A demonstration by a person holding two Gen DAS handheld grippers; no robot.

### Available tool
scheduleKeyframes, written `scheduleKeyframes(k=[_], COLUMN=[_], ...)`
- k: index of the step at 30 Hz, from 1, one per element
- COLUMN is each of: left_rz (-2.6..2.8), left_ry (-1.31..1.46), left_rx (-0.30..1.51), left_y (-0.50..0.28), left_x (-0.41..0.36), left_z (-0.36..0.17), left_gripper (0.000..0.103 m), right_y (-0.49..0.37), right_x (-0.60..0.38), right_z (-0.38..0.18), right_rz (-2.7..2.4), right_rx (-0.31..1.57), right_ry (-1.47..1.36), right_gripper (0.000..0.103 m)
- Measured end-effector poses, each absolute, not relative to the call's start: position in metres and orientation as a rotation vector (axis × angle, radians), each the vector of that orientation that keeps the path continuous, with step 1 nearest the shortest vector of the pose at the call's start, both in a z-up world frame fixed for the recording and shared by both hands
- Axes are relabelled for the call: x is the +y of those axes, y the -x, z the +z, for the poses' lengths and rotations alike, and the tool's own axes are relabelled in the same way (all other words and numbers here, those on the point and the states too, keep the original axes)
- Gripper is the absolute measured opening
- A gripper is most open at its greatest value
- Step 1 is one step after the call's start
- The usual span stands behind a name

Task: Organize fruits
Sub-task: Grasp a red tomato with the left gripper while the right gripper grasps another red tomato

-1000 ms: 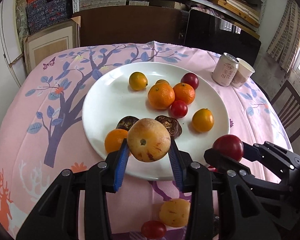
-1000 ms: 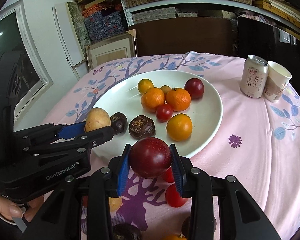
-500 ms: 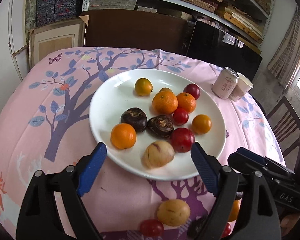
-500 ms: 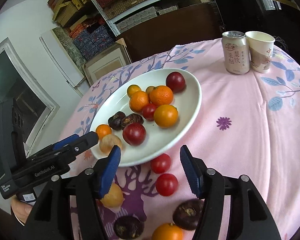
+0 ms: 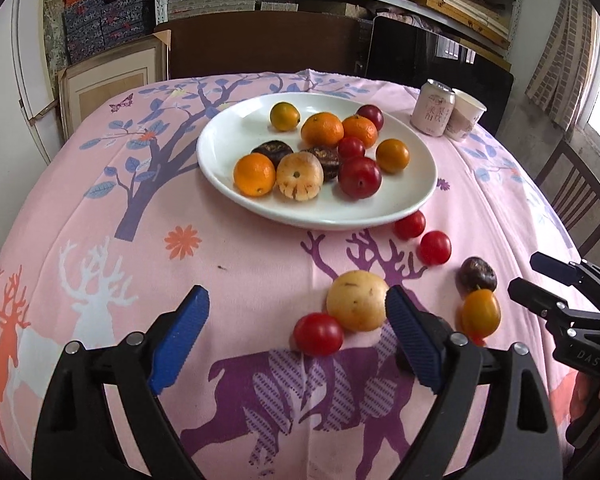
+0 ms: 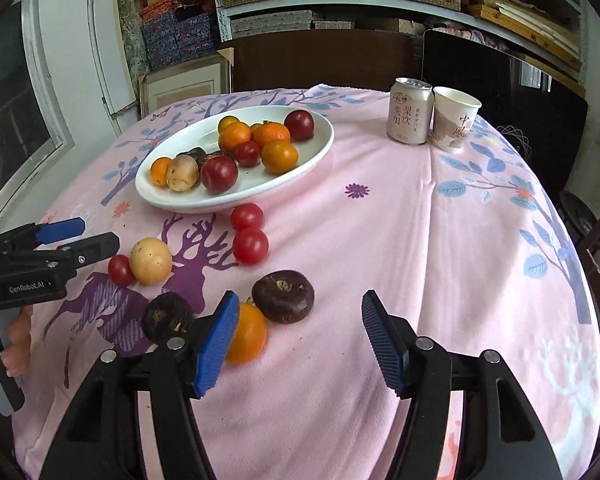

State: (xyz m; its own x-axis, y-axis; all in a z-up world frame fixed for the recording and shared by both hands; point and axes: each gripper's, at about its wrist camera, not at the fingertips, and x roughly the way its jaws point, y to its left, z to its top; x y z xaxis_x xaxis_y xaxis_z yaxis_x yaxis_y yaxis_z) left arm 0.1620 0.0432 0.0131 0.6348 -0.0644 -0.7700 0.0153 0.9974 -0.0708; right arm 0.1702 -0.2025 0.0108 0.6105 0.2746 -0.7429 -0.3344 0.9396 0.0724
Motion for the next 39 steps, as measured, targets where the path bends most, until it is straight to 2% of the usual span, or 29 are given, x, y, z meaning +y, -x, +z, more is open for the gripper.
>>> scheduleKeyframes(k=[3,6,11,12,14,16,17,19,28,36,38,39], left_rz=[-0.064,-0.089,-0.135,-0.132,-0.146,-0.161,-0.159,-0.153,-0.155,-0.153,-0.153,-0.155], left_ry=[0.039,0.037,0.014,-0.005,-0.041,-0.049,-0.06,-0.071,-0.063,-0.064,-0.06,-0.055], left_rx=[0.909,0.932,0.979,0.97,0.94,0.924,0.92,0.915,0.913,0.898,0.893,0.893], left_y=[-0.158,-0.158,-0.16,-0.16,-0.159,-0.158,-0.158,-0.157,-0.158,-0.158,-0.157,-0.157], left_x=[0.043,0.044,0.038,0.036,0.031,0.029,0.028,0.026,0.026,0.026,0.027,0.027], left_z=[0.002,-0.005,-0.021,-0.023,-0.023,-0.022,-0.022,-0.022,-0.023,-0.024,-0.024,-0.024], left_gripper=[0.087,0.079,0.051,0.05,0.035,0.03,0.03,0.03,0.03,0.031,0.031,0.031], right_y=[-0.156,-0.144,-0.134,-0.133,-0.13,-0.129,-0.129,-0.129,-0.139,-0.139,-0.139,-0.139], right_x=[-0.196,-0.189,-0.181,-0.179,-0.173,-0.167,-0.165,-0.159,-0.139,-0.137,-0.136,-0.137], right_z=[0.006,-0.001,-0.006,-0.007,-0.01,-0.014,-0.017,-0.023,-0.025,-0.027,-0.026,-0.026], right_rz=[0.386,0.406,0.447,0.453,0.463,0.463,0.463,0.463,0.407,0.358,0.359,0.361], right_rx=[0.865,0.878,0.892,0.895,0.903,0.918,0.926,0.944,0.937,0.906,0.901,0.902], right_ry=[0.062,0.067,0.061,0.067,0.091,0.115,0.127,0.151,0.172,0.135,0.133,0.125], right_gripper=[0.064,0.064,0.064,0.064,0.064,0.064,0.062,0.052,0.042,0.041,0.031,0.03])
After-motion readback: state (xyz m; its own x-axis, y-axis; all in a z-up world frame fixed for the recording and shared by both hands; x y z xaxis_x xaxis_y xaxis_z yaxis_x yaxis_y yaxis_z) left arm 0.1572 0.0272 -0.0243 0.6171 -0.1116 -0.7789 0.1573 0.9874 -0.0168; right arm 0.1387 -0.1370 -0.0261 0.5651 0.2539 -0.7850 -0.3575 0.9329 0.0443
